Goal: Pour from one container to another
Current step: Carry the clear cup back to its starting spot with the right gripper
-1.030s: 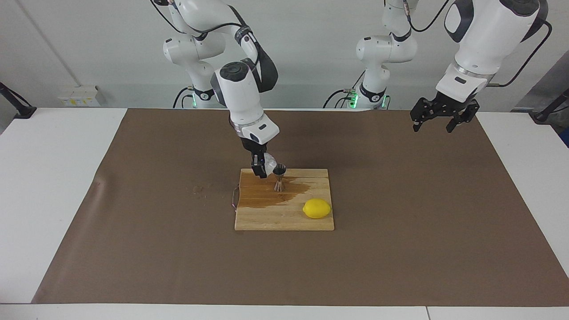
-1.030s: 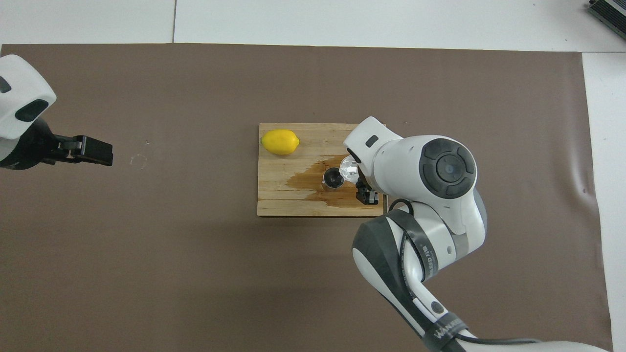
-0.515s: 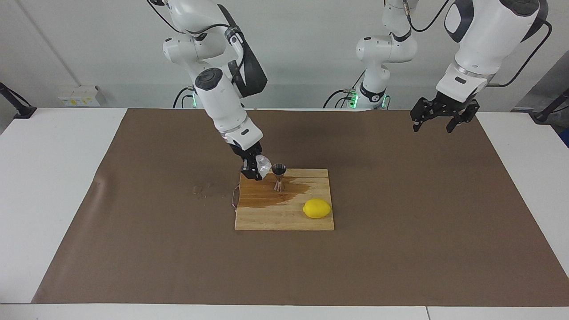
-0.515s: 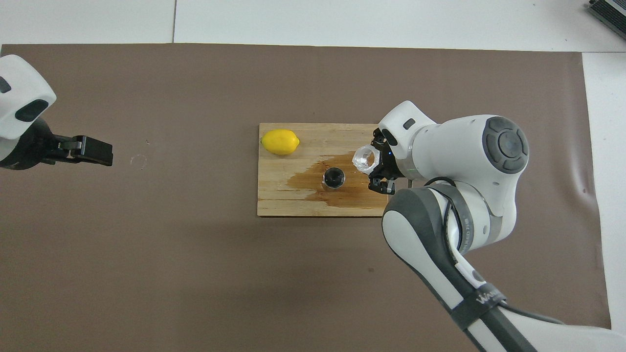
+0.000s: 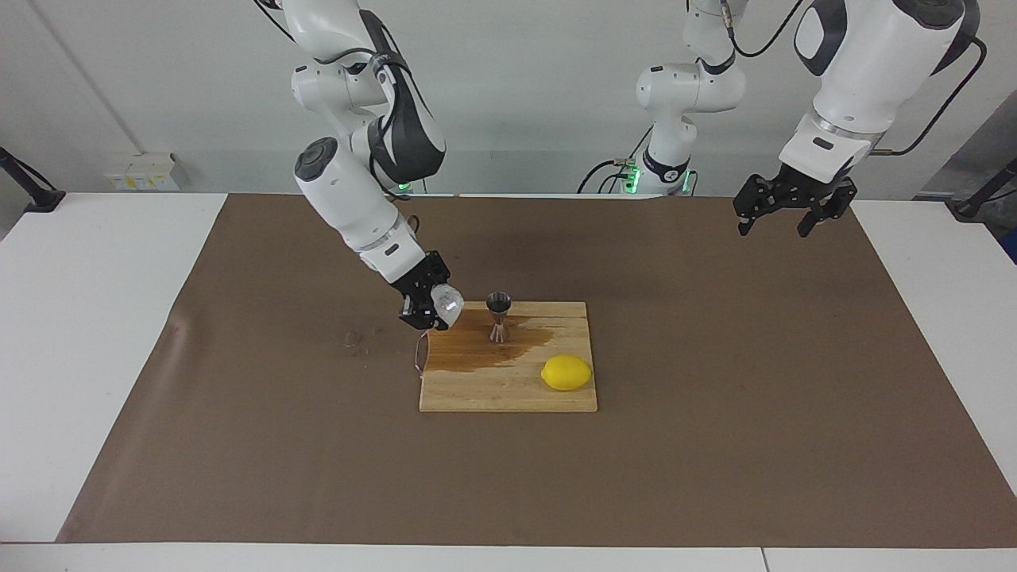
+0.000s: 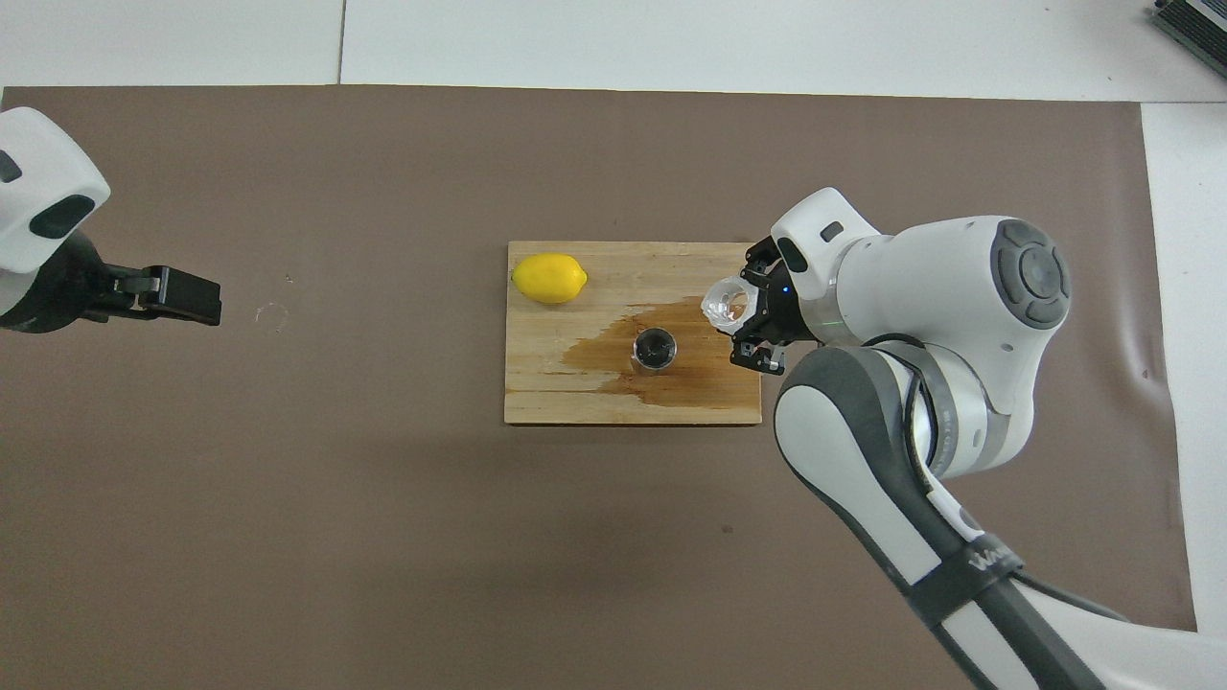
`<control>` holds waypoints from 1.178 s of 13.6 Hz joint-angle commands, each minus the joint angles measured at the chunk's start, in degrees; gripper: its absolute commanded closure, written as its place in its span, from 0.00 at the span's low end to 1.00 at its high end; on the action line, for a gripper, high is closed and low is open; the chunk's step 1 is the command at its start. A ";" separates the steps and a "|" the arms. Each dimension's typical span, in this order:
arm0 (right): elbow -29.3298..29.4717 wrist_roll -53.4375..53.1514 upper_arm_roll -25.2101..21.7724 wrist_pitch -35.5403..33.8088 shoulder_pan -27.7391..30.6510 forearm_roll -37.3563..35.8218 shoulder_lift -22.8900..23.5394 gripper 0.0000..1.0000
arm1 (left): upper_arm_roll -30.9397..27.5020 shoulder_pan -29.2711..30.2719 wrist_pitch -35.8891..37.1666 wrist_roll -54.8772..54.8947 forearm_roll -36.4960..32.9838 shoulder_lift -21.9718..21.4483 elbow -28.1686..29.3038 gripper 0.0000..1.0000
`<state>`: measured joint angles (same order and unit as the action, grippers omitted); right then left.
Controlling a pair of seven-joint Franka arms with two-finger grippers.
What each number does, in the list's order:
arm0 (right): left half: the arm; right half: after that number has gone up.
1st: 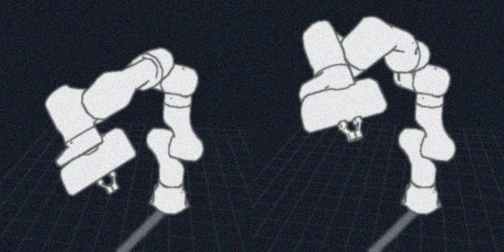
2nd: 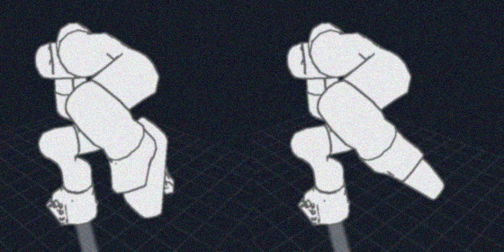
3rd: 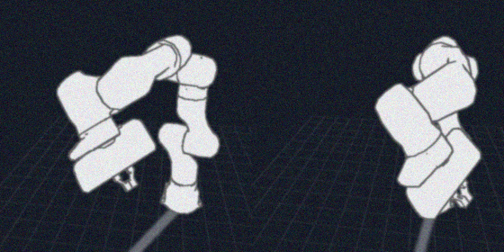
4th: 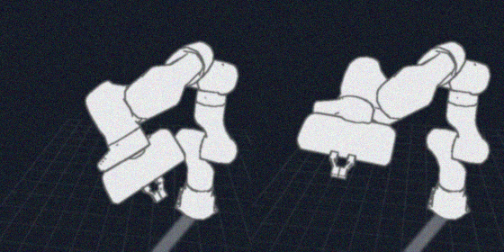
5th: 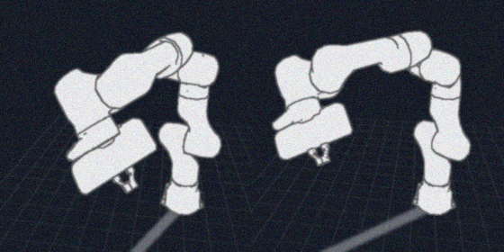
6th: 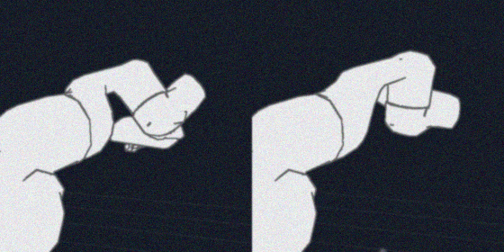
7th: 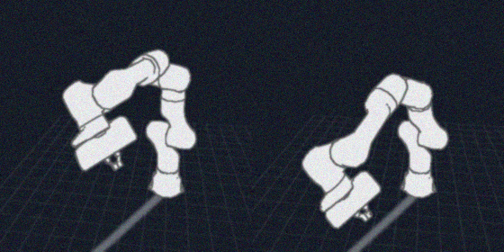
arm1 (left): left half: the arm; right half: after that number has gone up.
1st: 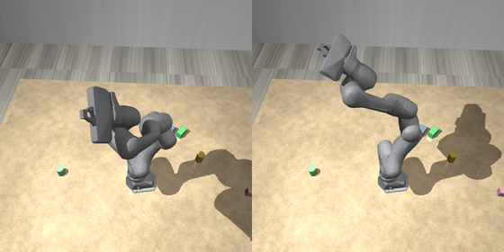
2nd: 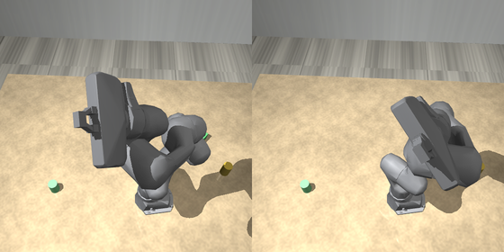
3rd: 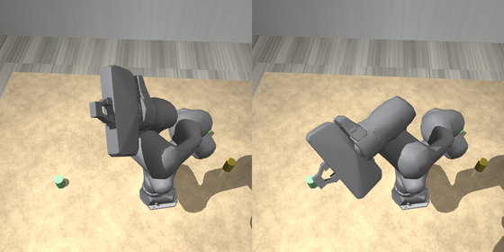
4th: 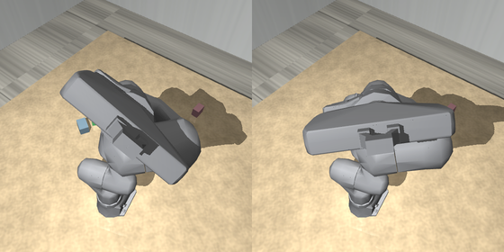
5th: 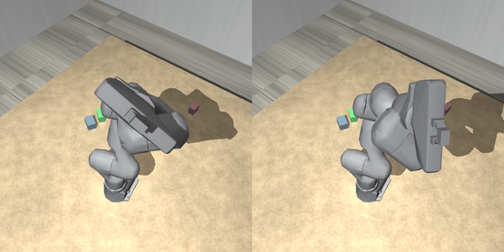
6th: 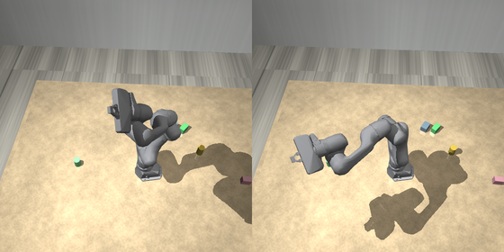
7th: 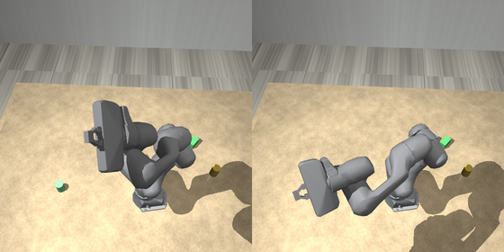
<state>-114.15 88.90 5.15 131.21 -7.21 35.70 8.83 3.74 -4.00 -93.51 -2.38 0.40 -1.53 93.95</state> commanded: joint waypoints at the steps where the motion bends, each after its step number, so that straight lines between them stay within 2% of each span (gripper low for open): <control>1: -4.31 12.58 0.47 -5.41 7.62 6.84 -1.89 0.77 | -0.40 -0.22 0.52 0.10 0.04 -1.19 1.15 0.00; 3: -7.83 19.43 0.47 -8.07 12.46 9.99 -2.77 0.77 | -0.40 -0.30 0.52 0.10 0.04 -1.19 1.23 0.00; 5: -8.81 27.26 0.47 -7.90 16.24 12.11 -1.11 0.77 | -0.40 -0.22 0.52 0.10 0.04 -1.19 1.15 0.00; 7: -9.60 29.66 0.47 -7.72 18.18 12.38 -0.57 0.77 | -0.40 -0.22 0.52 0.10 0.04 -1.19 1.15 0.00; 9: -9.86 32.55 0.47 -7.28 19.94 13.95 2.05 0.77 | -0.40 -0.22 0.52 0.10 0.04 -1.19 1.15 0.00; 11: -9.78 41.31 0.47 -7.28 21.79 18.61 5.65 0.76 | -0.40 -0.22 0.52 0.10 0.04 -1.19 1.15 0.00; 14: -9.51 47.39 0.47 -7.02 23.20 18.71 9.09 0.74 | -0.40 -0.22 0.52 0.10 0.04 -1.19 1.15 0.00; 15: -9.42 48.20 0.47 -7.11 23.20 18.88 9.27 0.62 | -0.40 -0.30 0.52 0.10 0.04 -1.19 1.15 0.00; 16: -9.25 48.04 0.47 -8.06 23.38 18.97 9.18 0.17 | -0.40 -0.22 0.52 0.10 0.04 -1.19 1.15 0.00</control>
<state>-123.74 135.20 4.83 123.18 15.59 53.35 17.64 3.73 -4.00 -93.49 -2.38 0.40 -1.53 93.95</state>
